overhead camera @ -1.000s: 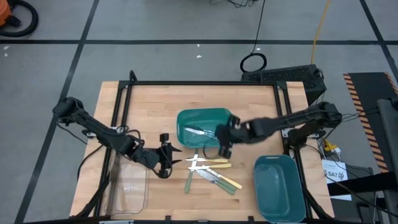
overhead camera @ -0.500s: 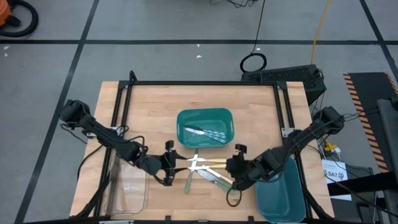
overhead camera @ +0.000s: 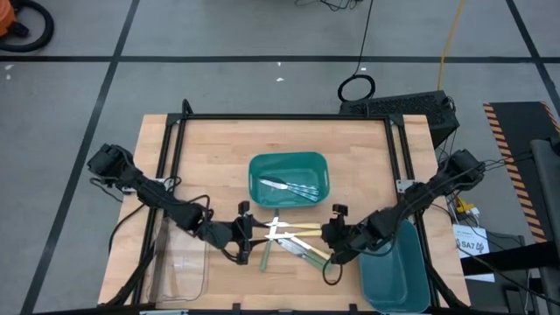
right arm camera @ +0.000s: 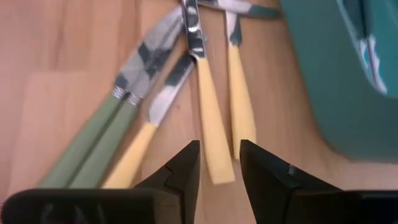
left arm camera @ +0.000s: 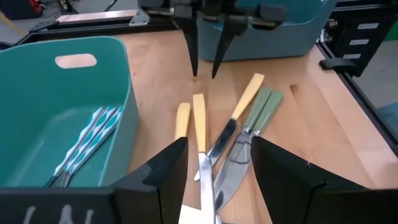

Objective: Sort silverware by color (type)
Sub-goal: Put the middle yellow knife into the transparent bin

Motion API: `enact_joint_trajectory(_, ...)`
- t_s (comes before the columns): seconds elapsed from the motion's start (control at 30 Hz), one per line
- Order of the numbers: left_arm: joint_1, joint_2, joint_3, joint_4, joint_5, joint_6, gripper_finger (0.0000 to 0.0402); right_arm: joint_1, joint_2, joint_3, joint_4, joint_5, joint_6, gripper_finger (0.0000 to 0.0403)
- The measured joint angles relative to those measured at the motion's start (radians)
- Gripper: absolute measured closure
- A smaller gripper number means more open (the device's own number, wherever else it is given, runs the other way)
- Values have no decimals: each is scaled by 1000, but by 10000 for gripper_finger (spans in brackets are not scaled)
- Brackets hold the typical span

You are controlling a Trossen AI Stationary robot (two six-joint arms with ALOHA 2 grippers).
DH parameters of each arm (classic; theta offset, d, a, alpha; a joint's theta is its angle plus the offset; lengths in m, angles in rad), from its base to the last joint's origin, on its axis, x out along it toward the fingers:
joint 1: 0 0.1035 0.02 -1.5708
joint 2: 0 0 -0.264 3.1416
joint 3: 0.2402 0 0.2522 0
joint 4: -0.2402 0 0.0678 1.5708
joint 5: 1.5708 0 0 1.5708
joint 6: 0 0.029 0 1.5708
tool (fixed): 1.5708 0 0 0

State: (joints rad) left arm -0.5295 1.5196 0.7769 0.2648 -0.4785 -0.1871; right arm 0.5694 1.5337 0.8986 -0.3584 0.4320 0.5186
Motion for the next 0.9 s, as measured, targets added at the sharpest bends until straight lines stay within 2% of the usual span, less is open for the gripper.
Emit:
enact_joint_trajectory(0.2,14,0,0,1,0,0,218,-44,11,-18,20,-45,-14,260)
enact_joint_trajectory(0.37,19,0,0,-1,0,5,218,-86,80,-10,42,-120,-50,242)
enact_joint_trajectory(0.57,19,0,0,-8,0,8,218,-103,148,34,-10,-148,-37,243)
enact_joint_trajectory(0.77,19,0,0,-10,0,24,218,-120,152,51,-111,-174,1,245)
enact_joint_trajectory(0.9,19,0,0,-14,0,29,218,-129,157,52,-98,-209,19,245)
